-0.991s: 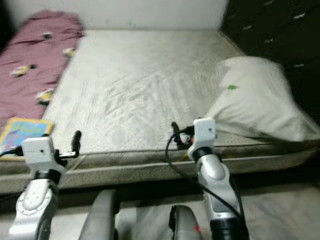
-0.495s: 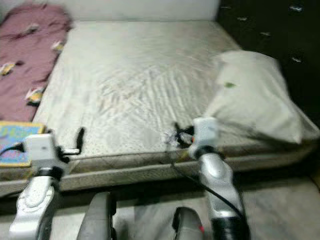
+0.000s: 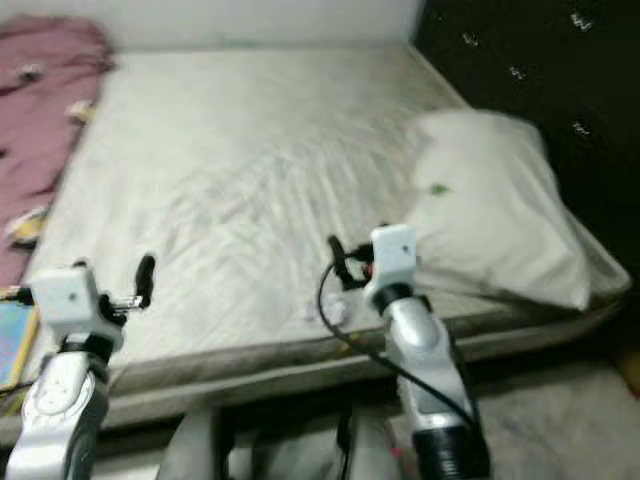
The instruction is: Clean up the room
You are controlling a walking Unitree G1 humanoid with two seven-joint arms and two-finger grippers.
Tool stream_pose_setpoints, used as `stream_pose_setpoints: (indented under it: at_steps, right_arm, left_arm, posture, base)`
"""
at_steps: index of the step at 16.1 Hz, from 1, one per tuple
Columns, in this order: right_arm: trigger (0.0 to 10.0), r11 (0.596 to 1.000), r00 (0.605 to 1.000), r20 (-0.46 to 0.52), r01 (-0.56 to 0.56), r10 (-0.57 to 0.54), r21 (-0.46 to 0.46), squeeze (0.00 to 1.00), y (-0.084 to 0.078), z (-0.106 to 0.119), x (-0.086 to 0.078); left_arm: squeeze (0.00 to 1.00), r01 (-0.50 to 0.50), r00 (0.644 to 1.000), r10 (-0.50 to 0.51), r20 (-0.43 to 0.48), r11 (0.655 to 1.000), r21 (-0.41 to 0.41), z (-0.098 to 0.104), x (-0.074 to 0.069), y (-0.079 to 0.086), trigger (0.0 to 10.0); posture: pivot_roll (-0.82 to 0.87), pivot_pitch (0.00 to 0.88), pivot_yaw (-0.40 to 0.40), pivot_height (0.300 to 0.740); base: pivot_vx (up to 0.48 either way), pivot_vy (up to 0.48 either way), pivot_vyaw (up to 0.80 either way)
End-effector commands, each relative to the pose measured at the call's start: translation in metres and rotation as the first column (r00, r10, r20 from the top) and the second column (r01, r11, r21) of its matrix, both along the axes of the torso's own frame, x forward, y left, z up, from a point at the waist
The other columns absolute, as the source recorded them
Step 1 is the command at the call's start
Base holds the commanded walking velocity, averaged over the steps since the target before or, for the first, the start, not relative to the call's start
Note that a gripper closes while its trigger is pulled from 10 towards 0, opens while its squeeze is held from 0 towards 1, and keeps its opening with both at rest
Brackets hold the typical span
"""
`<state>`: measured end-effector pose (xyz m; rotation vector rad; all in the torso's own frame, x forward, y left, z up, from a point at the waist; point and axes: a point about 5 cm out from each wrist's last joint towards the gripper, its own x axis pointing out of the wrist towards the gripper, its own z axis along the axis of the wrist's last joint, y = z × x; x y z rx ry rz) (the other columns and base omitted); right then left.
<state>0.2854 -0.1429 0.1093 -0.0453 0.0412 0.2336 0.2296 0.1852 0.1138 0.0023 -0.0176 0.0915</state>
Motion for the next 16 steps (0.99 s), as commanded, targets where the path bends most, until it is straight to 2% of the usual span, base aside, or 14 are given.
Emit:
stream_pose_setpoints:
  at_steps: [1,5,7,12,14,16]
  right_arm:
    - [10.0,0.999,0.999,-0.008,0.037,-0.037,-0.009,0.0,-0.0104,-0.0016,-0.0006]
    - [10.0,1.0,1.0,-0.009,0.03,-0.03,-0.005,0.0,-0.0087,-0.0023,0.0004]
    - [10.0,1.0,1.0,-0.009,0.027,-0.027,-0.003,0.0,-0.0084,-0.0023,0.0005]
    - [10.0,1.0,1.0,-0.01,0.025,-0.025,-0.006,0.0,-0.0083,-0.0031,0.0009]
    - [10.0,1.0,1.0,-0.013,0.003,-0.003,-0.009,0.0,-0.0064,-0.0032,0.0021]
    - [10.0,1.0,0.999,-0.028,-0.025,0.025,0.002,0.0,-0.0036,-0.0041,0.0046]
  left_arm:
    - [0.0,0.011,1.0,-0.011,-0.015,1.0,-0.004,-0.0022,-0.0012,-0.005,10.0]
    - [0.0,-0.015,1.0,0.015,-0.016,1.0,0.012,-0.0025,-0.0006,-0.0025,10.0]
    - [0.0,-0.023,1.0,0.023,-0.017,1.0,0.017,-0.0026,0.0002,-0.0022,10.0]
    - [0.0,-0.037,0.999,0.037,-0.016,0.999,0.028,-0.0027,0.0012,-0.0014,10.0]
    - [0.0,-0.085,0.996,0.084,-0.029,0.996,-0.003,-0.0047,0.0012,0.0028,10.0]
    - [0.0,-0.082,0.996,0.082,-0.034,0.996,-0.016,-0.004,-0.0018,0.0019,10.0]
  posture:
    - [0.0,0.0,-0.021,0.619]
    - [0.01,0.0,-0.02,0.619]
    - [0.01,0.0,-0.019,0.585]
    - [0.01,0.0,-0.02,0.53]
    - [0.01,0.0,-0.023,0.525]
    - [0.02,0.0,-0.029,0.525]
  base:
    - [0.0,0.0,0.0]
    - [0.0,0.0,0.0]
    - [0.0,0.0,0.0]
    - [0.0,0.0,0.0]
    - [0.0,0.0,0.0]
    - [0.0,0.0,0.0]
